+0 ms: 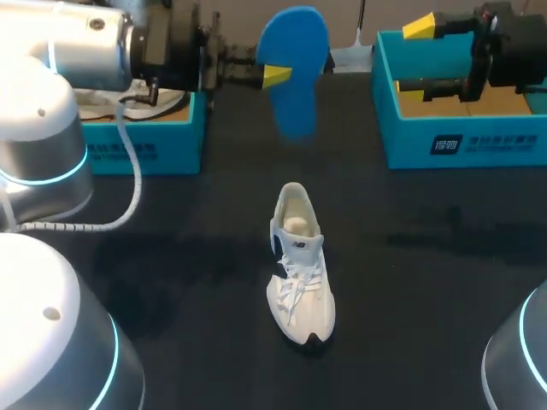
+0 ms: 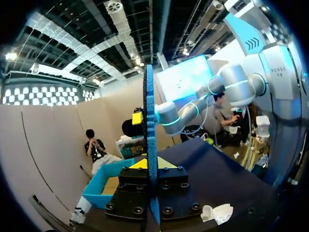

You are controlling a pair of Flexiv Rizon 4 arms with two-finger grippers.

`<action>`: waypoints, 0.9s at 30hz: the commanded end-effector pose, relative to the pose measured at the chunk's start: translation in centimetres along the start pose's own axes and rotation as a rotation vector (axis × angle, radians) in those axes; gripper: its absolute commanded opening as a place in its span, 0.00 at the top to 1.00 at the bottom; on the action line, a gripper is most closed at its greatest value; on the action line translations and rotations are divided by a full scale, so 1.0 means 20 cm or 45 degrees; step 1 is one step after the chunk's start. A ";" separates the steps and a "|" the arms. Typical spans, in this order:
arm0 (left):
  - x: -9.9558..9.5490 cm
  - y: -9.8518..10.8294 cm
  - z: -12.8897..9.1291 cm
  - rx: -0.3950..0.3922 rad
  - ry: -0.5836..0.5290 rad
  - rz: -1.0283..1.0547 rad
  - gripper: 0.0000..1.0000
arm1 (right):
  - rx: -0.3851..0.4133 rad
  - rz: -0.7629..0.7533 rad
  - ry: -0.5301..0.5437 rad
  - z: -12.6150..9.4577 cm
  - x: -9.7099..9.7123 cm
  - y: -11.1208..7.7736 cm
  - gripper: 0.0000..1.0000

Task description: Take the shoe out of the shoebox, open the shoe tongue, remove and reinsert the insole, then place the shoe into the shoebox

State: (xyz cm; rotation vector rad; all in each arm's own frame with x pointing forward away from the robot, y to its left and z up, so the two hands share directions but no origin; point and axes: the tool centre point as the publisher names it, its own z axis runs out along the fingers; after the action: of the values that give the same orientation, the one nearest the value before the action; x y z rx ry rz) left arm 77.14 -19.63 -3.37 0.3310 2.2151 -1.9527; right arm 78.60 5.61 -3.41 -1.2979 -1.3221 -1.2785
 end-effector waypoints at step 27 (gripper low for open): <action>0.01 0.14 0.10 0.073 0.228 -2.409 1.00 | 0.000 0.000 -0.001 0.01 0.00 0.00 0.00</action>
State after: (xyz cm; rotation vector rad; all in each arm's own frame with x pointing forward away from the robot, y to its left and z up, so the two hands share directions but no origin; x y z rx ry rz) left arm 77.33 -20.63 -5.41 -0.7843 2.6395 -2.3991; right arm 78.60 5.60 -3.40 -1.2980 -1.3220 -1.2782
